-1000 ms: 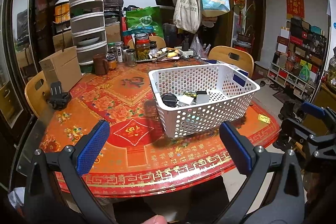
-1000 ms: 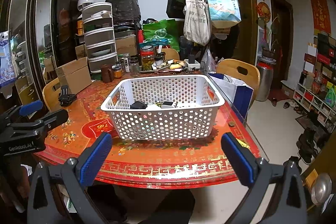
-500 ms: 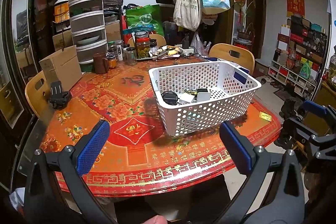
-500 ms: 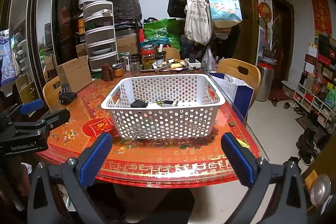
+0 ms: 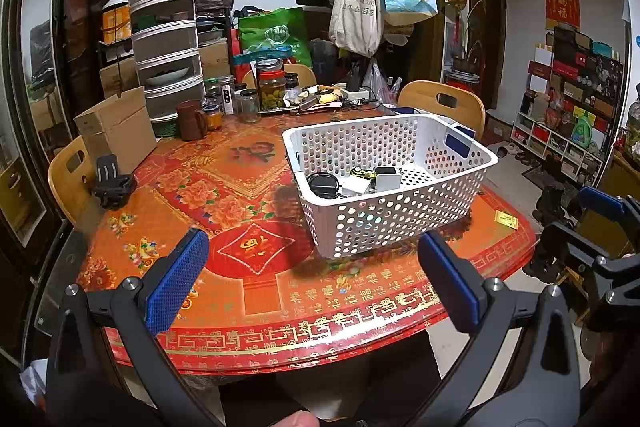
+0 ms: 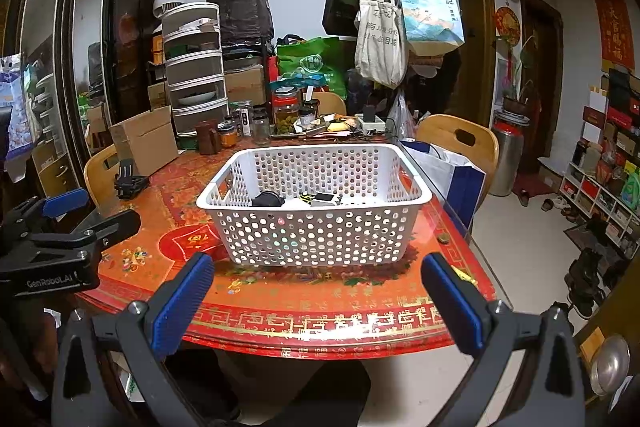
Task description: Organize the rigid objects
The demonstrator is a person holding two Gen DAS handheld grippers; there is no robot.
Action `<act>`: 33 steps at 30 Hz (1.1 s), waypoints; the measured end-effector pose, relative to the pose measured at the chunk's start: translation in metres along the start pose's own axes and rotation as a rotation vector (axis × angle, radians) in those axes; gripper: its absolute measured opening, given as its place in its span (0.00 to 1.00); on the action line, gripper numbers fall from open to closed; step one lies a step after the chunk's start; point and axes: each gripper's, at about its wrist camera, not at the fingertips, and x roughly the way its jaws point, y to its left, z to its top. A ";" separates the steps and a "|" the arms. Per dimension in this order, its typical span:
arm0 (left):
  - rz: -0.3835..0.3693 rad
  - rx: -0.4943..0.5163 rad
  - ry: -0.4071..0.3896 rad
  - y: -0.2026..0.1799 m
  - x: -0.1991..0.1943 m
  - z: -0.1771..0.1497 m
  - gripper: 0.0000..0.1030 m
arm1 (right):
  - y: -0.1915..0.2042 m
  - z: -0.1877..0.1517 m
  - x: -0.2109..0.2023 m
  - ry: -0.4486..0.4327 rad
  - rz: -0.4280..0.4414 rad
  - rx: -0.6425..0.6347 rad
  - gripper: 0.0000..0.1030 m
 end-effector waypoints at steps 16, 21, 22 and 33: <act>0.001 0.005 0.008 -0.001 0.003 -0.001 1.00 | 0.000 0.000 0.001 0.003 0.000 0.000 1.00; 0.001 0.008 0.008 -0.002 0.003 -0.001 1.00 | 0.002 0.000 0.000 0.004 0.001 -0.003 1.00; 0.002 0.007 0.008 -0.003 0.003 -0.001 1.00 | 0.002 0.000 0.000 0.004 0.002 -0.003 1.00; 0.002 0.011 0.011 -0.004 0.004 -0.003 1.00 | 0.003 0.000 0.001 0.006 0.003 -0.006 1.00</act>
